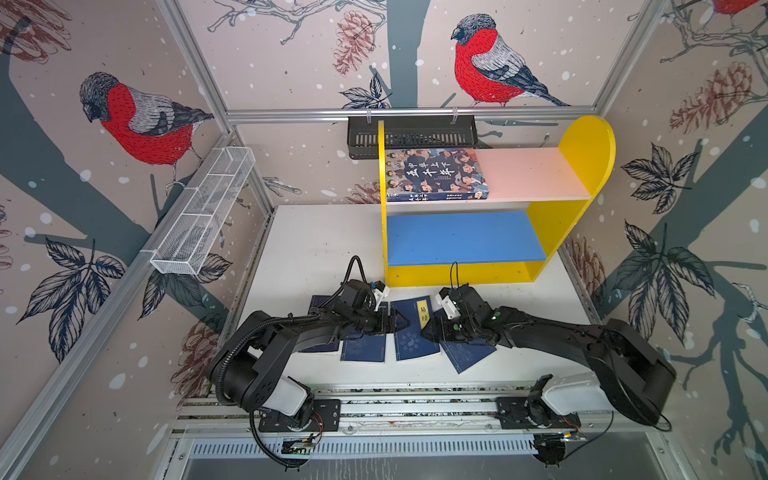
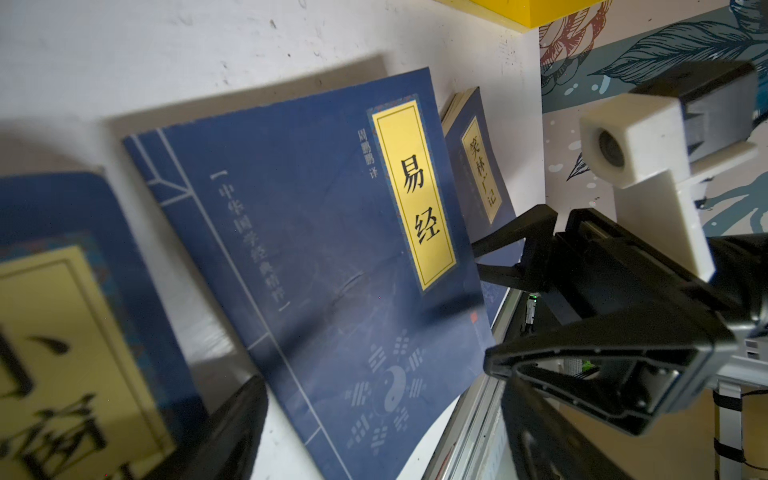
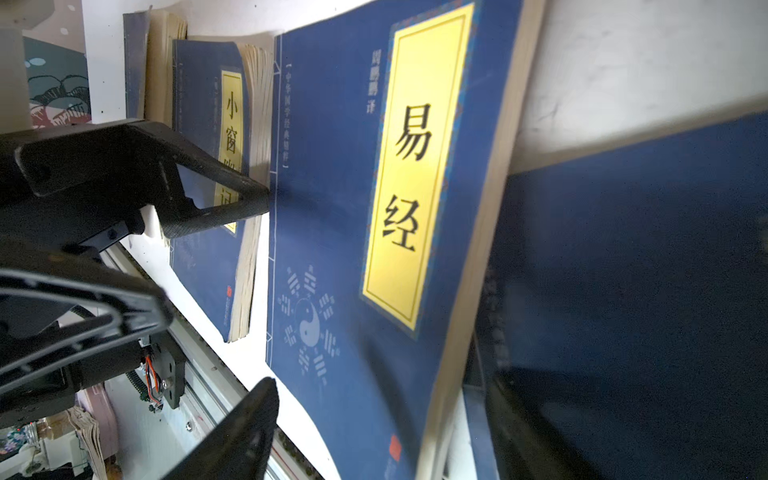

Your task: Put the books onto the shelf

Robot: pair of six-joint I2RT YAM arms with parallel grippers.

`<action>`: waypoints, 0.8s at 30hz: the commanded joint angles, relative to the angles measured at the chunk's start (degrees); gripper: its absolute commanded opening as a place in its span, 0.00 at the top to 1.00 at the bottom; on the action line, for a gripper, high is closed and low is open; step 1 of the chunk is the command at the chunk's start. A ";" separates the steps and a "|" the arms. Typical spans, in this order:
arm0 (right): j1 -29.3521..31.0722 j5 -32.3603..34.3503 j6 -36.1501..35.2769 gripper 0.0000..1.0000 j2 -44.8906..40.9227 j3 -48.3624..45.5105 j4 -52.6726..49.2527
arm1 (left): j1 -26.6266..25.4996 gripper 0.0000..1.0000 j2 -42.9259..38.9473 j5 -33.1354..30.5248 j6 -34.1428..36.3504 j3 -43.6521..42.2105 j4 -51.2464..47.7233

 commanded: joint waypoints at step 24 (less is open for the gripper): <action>1.86 -0.42 8.27 0.37 0.92 -4.77 5.06 | -2.42 0.17 2.33 0.55 -2.79 -1.77 0.13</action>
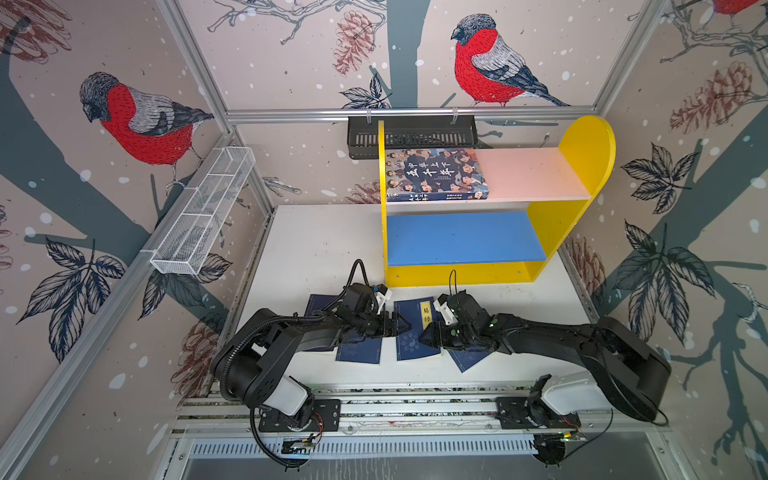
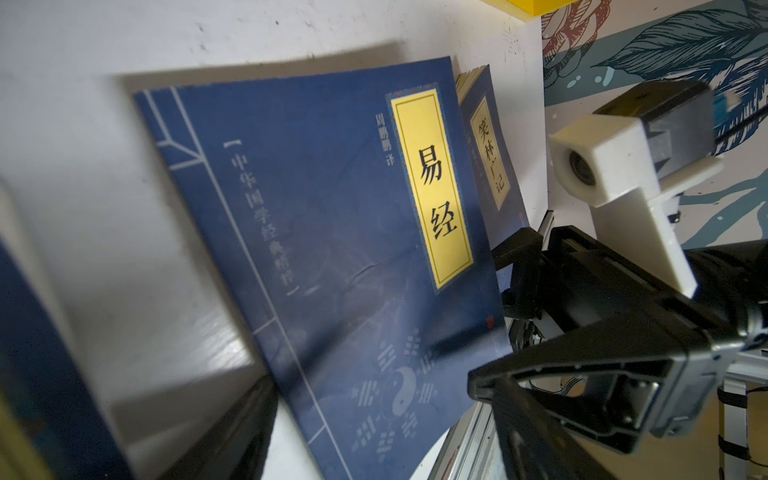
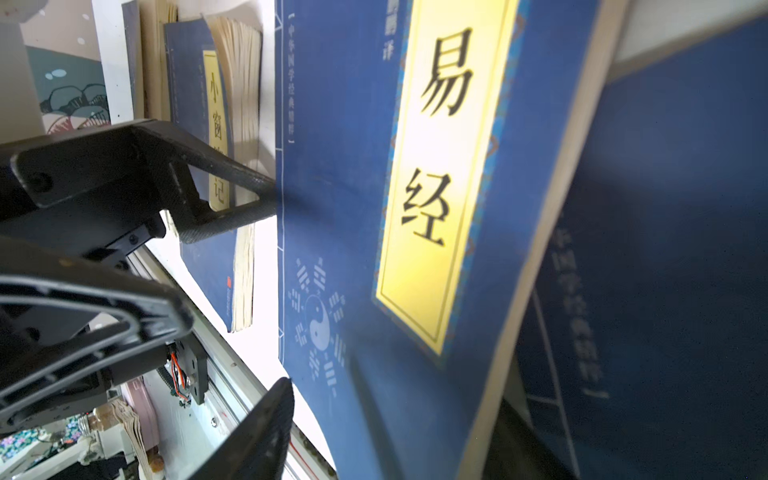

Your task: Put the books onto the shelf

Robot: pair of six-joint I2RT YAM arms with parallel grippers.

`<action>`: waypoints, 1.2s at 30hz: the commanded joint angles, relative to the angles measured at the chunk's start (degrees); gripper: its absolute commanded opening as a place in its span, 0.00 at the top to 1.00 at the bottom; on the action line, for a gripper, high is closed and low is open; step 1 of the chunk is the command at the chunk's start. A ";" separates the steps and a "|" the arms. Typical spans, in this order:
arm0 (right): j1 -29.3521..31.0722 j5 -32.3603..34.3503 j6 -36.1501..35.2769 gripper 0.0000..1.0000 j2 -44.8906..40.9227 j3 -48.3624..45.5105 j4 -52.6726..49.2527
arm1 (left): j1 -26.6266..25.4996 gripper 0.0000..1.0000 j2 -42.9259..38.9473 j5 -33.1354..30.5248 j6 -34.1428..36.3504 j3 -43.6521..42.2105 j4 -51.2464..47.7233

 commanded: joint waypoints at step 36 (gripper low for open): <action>-8.05 -16.53 0.92 0.99 -20.63 -4.98 6.04 | 8.78 0.09 -15.41 2.23 6.97 3.21 -11.66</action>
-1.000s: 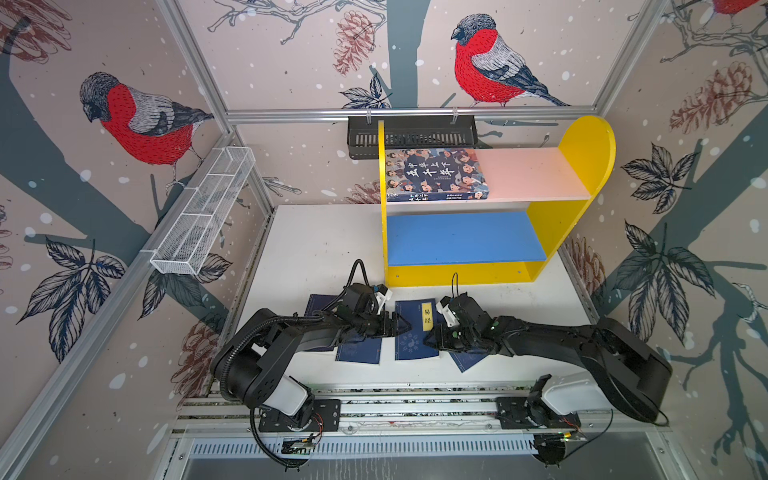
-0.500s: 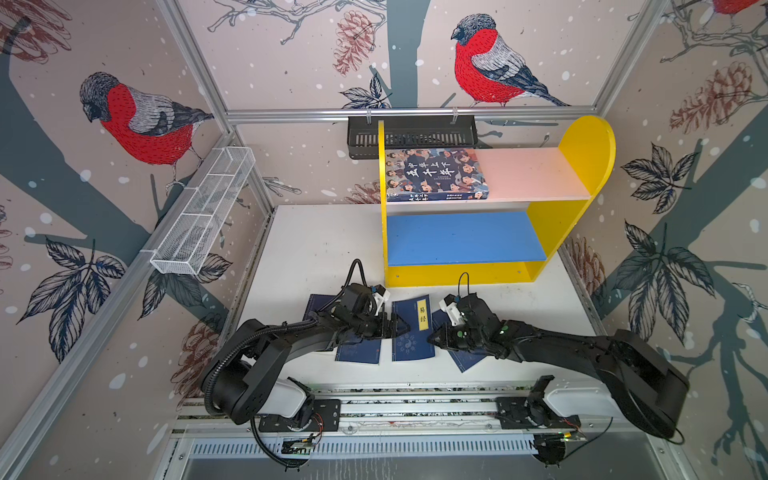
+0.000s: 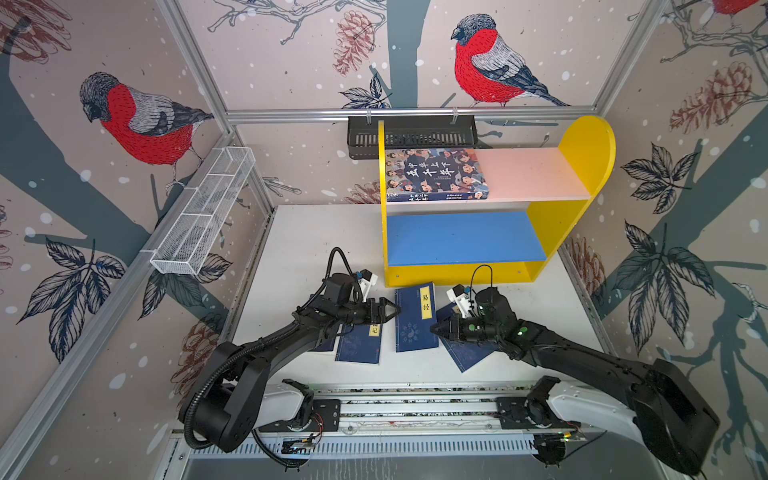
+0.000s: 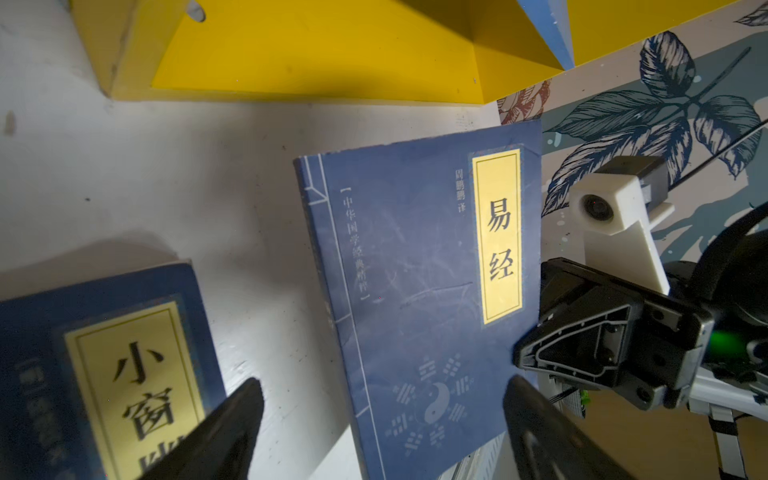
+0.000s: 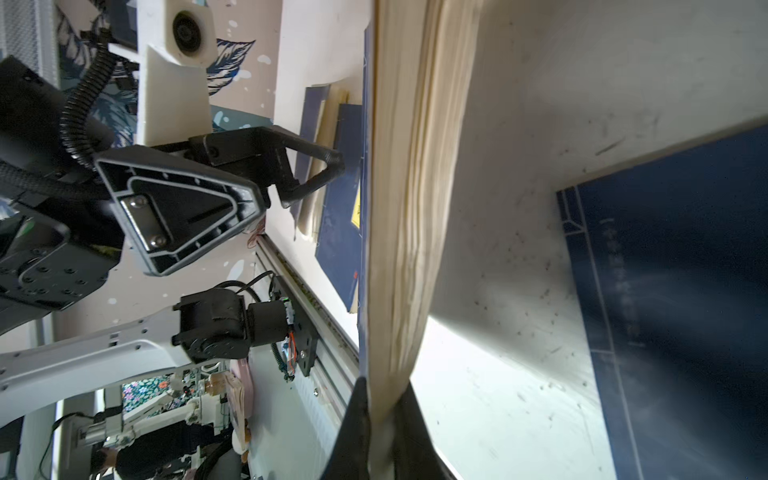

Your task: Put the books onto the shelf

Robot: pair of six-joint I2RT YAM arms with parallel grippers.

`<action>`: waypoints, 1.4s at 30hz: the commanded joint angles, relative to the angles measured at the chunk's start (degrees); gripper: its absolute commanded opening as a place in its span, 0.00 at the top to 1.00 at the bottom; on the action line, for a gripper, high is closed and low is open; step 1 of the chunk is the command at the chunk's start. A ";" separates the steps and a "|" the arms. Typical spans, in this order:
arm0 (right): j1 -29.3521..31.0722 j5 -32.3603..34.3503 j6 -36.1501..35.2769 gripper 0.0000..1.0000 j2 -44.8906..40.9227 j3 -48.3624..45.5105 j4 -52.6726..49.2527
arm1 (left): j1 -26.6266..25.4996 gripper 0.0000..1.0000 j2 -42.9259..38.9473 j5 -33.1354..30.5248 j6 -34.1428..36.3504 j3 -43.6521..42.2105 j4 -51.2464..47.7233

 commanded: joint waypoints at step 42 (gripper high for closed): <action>-6.48 -4.50 3.94 0.17 -7.39 -4.58 13.43 | 6.17 1.00 -6.79 15.58 -22.52 -3.91 18.75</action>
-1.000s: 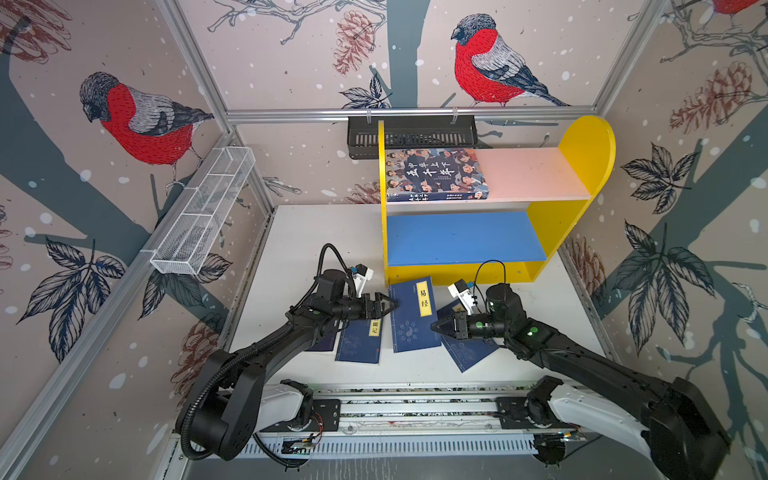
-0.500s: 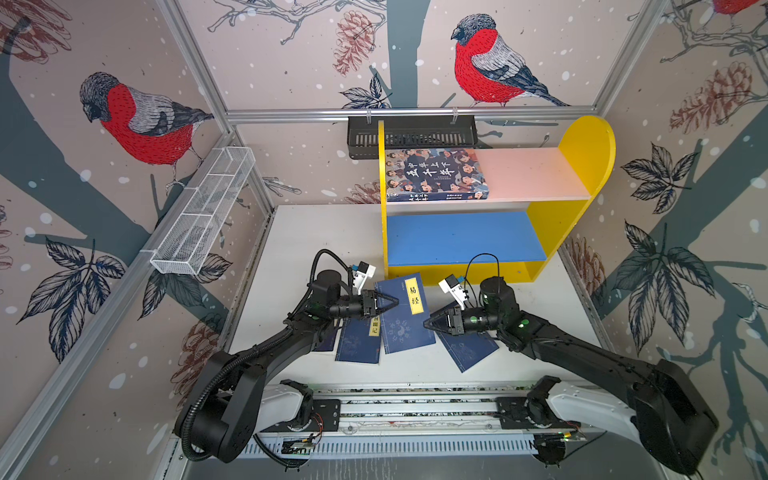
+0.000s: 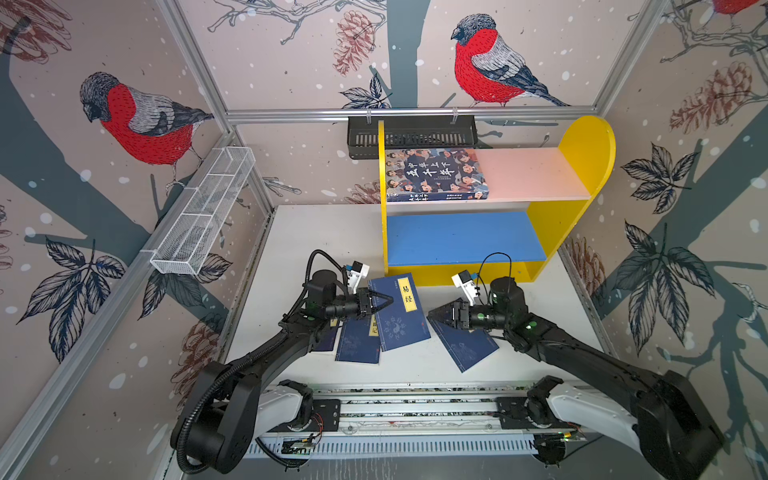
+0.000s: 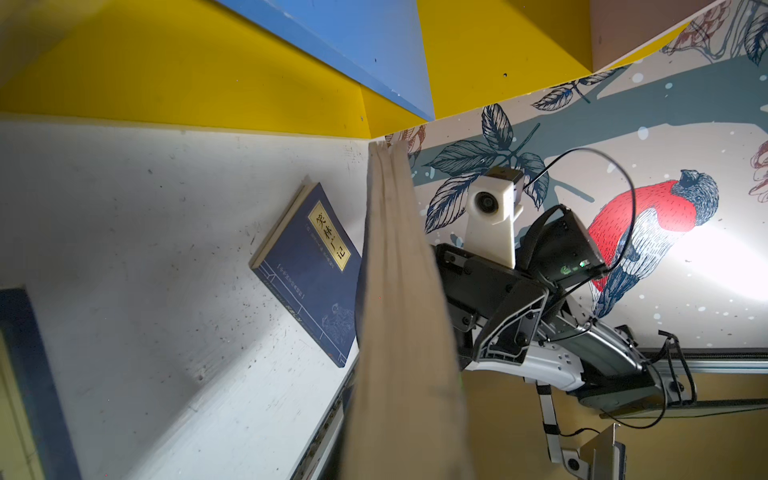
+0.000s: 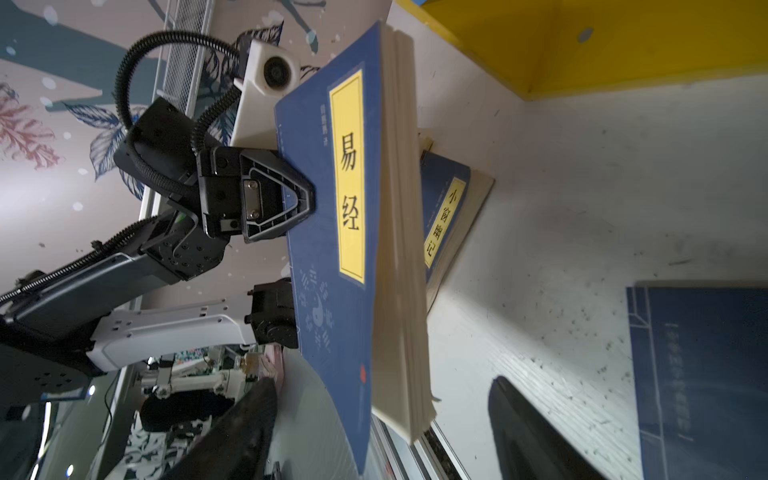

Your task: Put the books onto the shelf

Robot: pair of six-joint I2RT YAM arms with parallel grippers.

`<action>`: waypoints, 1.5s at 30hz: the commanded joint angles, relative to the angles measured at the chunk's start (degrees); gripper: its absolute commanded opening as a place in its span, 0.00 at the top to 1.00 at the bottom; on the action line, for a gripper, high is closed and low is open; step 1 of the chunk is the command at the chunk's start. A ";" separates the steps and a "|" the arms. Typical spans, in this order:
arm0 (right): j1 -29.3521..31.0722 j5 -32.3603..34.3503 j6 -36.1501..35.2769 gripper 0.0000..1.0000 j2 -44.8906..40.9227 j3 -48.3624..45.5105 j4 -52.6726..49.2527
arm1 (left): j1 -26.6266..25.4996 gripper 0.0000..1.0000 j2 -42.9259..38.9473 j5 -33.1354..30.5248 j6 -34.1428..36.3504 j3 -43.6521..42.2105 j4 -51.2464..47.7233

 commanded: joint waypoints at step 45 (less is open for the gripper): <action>31.12 47.10 20.32 0.25 16.53 -6.64 54.87 | 3.25 1.00 0.14 0.00 -22.50 -4.31 28.93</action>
